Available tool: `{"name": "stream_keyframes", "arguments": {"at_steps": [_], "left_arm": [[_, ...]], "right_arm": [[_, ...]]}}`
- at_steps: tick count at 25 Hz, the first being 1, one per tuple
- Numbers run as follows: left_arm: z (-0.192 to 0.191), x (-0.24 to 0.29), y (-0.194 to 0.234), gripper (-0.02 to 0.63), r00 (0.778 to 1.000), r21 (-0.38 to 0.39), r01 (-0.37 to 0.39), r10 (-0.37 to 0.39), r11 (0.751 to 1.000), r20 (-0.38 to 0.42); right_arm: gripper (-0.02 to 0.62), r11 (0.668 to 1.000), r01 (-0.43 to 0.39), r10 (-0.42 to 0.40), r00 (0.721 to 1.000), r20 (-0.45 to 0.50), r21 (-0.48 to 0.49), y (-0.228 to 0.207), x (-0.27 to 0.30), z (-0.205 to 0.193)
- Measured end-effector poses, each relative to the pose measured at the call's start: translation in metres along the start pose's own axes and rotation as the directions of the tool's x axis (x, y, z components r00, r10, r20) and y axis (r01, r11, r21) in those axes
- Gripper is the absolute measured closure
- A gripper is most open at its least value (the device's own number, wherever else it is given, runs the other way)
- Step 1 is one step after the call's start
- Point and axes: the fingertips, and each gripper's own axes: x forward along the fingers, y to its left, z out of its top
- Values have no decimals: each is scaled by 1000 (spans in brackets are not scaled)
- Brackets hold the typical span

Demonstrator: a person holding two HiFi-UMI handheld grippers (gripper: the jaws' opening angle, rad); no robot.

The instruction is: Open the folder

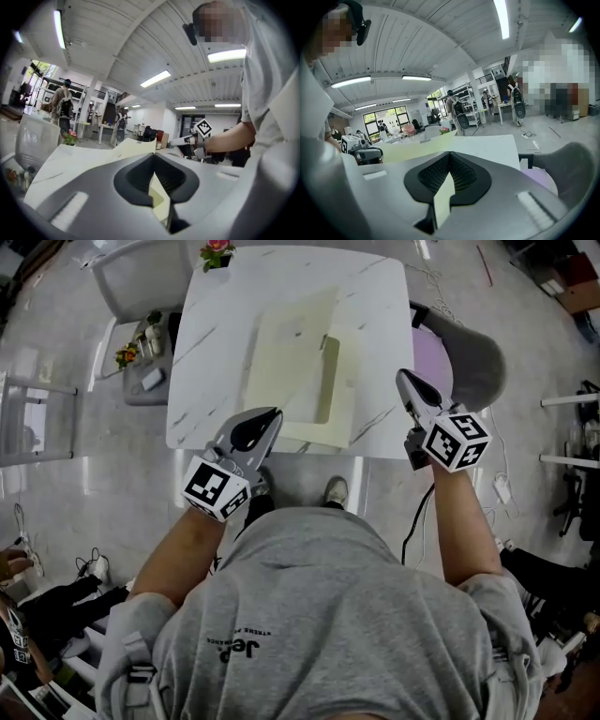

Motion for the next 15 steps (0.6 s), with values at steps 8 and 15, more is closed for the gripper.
{"name": "stream_keyframes", "arguments": {"at_steps": [8,15], "left_arm": [[6,-76,76,545,963,-238,-224,252,945,95],[-10,-138,148,545,879,-397,-407,470,823,75]], "right_arm": [[597,997,-70,69,997,-18,-36,38,40,10],[598,992,-112,110,993,-41,-53,62,69,13]]}}
